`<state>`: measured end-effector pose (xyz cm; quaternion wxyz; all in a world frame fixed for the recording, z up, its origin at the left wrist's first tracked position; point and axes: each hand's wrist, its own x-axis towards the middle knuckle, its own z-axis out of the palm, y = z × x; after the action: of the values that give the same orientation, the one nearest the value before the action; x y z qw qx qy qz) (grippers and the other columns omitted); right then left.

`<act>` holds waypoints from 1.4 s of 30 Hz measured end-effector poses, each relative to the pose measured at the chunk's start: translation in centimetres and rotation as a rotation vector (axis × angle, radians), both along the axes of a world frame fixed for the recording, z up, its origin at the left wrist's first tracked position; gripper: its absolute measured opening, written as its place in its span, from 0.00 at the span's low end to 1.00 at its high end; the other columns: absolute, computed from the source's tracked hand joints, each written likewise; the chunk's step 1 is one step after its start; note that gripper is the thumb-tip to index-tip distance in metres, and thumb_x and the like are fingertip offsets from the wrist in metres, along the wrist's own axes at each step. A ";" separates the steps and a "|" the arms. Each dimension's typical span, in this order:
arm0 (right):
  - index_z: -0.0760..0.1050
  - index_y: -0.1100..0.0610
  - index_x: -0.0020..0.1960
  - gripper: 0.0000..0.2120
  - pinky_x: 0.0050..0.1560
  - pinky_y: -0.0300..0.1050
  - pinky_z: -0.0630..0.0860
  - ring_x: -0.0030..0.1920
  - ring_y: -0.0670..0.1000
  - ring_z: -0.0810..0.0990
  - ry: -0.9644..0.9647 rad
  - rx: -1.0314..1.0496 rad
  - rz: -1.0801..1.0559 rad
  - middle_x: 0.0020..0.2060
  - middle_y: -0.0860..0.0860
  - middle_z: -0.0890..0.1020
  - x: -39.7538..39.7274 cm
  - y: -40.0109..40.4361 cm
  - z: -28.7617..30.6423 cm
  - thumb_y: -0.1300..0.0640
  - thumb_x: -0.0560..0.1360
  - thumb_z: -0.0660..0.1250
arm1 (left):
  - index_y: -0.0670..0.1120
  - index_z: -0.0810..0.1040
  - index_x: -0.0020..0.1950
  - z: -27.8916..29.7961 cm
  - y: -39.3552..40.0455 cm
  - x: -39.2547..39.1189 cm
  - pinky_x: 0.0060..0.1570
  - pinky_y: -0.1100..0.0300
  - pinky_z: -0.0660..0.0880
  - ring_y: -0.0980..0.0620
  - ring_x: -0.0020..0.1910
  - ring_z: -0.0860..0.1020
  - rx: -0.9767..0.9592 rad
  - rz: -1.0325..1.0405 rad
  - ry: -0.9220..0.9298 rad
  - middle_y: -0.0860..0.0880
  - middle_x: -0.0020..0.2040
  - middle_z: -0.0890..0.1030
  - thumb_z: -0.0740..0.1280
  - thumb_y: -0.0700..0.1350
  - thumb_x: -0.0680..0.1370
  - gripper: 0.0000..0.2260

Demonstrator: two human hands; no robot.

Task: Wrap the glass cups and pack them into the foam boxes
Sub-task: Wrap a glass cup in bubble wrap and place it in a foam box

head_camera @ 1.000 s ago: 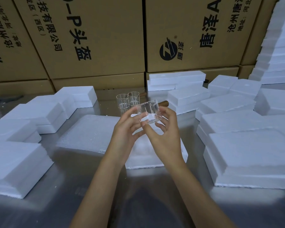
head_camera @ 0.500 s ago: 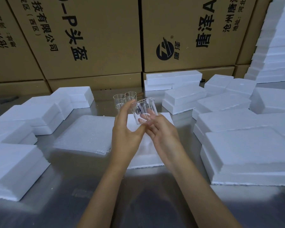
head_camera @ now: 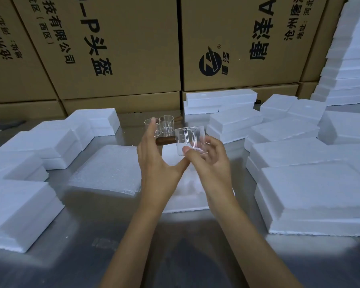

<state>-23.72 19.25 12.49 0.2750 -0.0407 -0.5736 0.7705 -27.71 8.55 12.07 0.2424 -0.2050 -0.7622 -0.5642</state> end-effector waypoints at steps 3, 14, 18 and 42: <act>0.81 0.56 0.53 0.13 0.56 0.42 0.76 0.52 0.50 0.85 -0.038 -0.234 0.155 0.47 0.47 0.86 -0.1 0.5 0.1 0.53 0.70 0.73 | 0.66 0.62 0.73 0.0 -0.4 -0.5 0.68 0.63 0.67 0.64 0.70 0.67 0.050 -0.089 -0.144 0.65 0.69 0.71 0.80 0.55 0.69 0.39; 0.80 0.59 0.56 0.19 0.55 0.46 0.80 0.56 0.57 0.83 -0.085 -0.370 0.333 0.52 0.55 0.85 -0.2 0.7 0.2 0.49 0.70 0.67 | 0.64 0.73 0.61 0.1 -0.2 -0.4 0.59 0.67 0.68 0.69 0.61 0.74 0.067 -0.208 -0.093 0.69 0.57 0.79 0.78 0.42 0.72 0.26; 0.75 0.43 0.59 0.24 0.53 0.36 0.77 0.56 0.42 0.81 -0.065 0.036 0.070 0.55 0.38 0.80 -0.1 -0.4 -0.2 0.42 0.64 0.74 | 0.60 0.73 0.61 0.1 0.0 -0.1 0.62 0.65 0.71 0.63 0.62 0.75 -0.005 -0.022 0.033 0.68 0.59 0.77 0.79 0.47 0.71 0.24; 0.80 0.59 0.46 0.09 0.38 0.43 0.76 0.34 0.50 0.76 -0.077 -0.106 0.005 0.33 0.53 0.80 -0.3 3.2 0.2 0.54 0.79 0.67 | 0.56 0.71 0.70 -0.4 -0.6 -0.6 0.68 0.50 0.69 0.57 0.70 0.68 -0.326 -0.008 0.245 0.60 0.71 0.73 0.75 0.41 0.74 0.28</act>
<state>-24.00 22.43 12.68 0.2482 -0.0834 -0.5421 0.7985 -28.27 7.94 11.66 0.2948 -0.3116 -0.8073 -0.4052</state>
